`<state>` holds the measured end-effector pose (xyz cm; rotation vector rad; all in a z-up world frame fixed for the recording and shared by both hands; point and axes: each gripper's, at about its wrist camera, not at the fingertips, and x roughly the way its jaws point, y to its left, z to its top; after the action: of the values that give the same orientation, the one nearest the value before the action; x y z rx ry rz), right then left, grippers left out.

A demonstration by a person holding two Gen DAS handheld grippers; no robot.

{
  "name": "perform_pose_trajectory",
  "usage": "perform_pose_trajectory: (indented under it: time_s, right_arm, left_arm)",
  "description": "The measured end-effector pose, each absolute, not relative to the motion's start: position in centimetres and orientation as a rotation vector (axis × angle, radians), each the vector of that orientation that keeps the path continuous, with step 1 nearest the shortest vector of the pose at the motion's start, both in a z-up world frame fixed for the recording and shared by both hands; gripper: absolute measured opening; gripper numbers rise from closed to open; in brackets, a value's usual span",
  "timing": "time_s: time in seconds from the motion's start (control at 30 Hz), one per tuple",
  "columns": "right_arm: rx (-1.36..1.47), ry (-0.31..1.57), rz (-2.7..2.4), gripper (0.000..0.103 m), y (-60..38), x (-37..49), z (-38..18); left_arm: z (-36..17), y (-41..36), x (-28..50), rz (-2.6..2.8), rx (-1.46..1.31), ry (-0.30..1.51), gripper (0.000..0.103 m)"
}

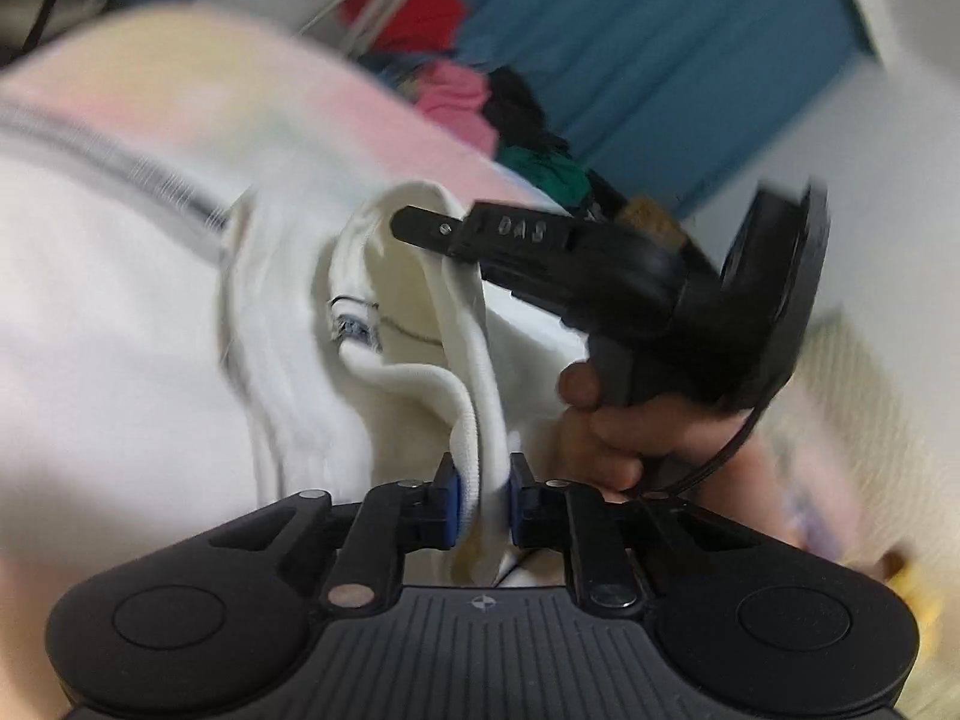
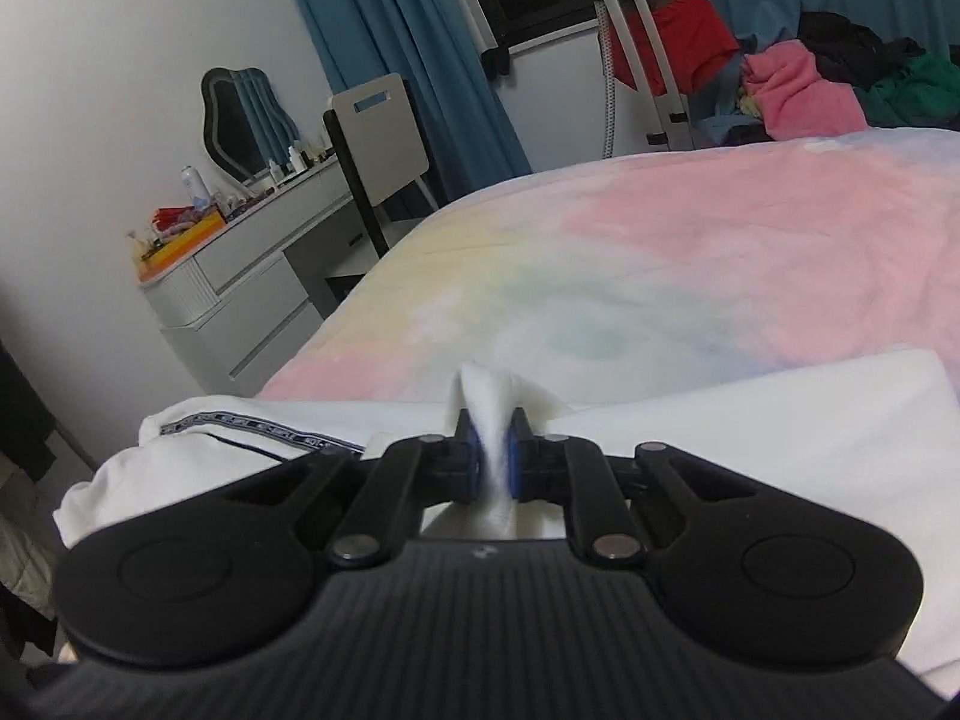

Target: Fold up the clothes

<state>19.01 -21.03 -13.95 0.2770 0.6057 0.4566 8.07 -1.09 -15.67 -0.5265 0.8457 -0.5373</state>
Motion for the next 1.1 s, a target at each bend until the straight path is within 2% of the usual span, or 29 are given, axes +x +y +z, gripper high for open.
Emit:
perform_pose_trajectory:
  time_s: [0.2, 0.27, 0.33, 0.4, 0.53, 0.6, 0.63, 0.7, 0.93, 1.1]
  right_arm:
    - [0.263, 0.685, 0.429, 0.021, -20.0, 20.1, -18.4]
    - [0.29, 0.677, 0.439, 0.031, -20.5, 20.0, -18.2]
    - [0.295, 0.671, 0.423, 0.046, -21.2, 19.4, -17.1]
    - [0.297, 0.651, 0.402, 0.048, -21.9, 18.4, -15.8]
    - [0.318, 0.644, 0.322, 0.049, -24.7, 15.0, -12.8]
    - [0.326, 0.657, 0.258, 0.05, -26.7, 12.8, -11.8]
    - [0.326, 0.661, 0.226, 0.054, -27.6, 11.6, -11.3]
    - [0.333, 0.648, 0.181, 0.062, -29.4, 9.4, -10.8]
    - [0.361, 0.656, 0.121, 0.061, -32.2, 8.0, -12.5]
    - [0.304, 0.658, 0.032, 0.06, -31.8, 9.6, -14.2]
  left_arm:
    - [-18.5, 0.0, 9.9, -0.457, -0.597, 0.956, 0.015]
    - [-18.3, -0.1, 10.0, -0.469, -0.583, 0.938, 0.016]
    - [-17.7, -0.1, 9.9, -0.486, -0.565, 0.91, 0.025]
    - [-17.0, 0.2, 9.8, -0.475, -0.544, 0.864, 0.032]
    - [-16.0, 1.3, 9.5, -0.46, -0.541, 0.778, 0.06]
    - [-15.8, 1.8, 9.8, -0.421, -0.529, 0.742, 0.07]
    - [-15.7, 1.9, 10.2, -0.395, -0.519, 0.727, 0.078]
    - [-15.9, 1.8, 11.7, -0.346, -0.498, 0.719, 0.083]
    - [-17.7, 0.3, 18.5, -0.273, -0.461, 0.832, 0.084]
    - [-17.8, -1.3, 21.5, -0.367, -0.499, 0.818, 0.085]
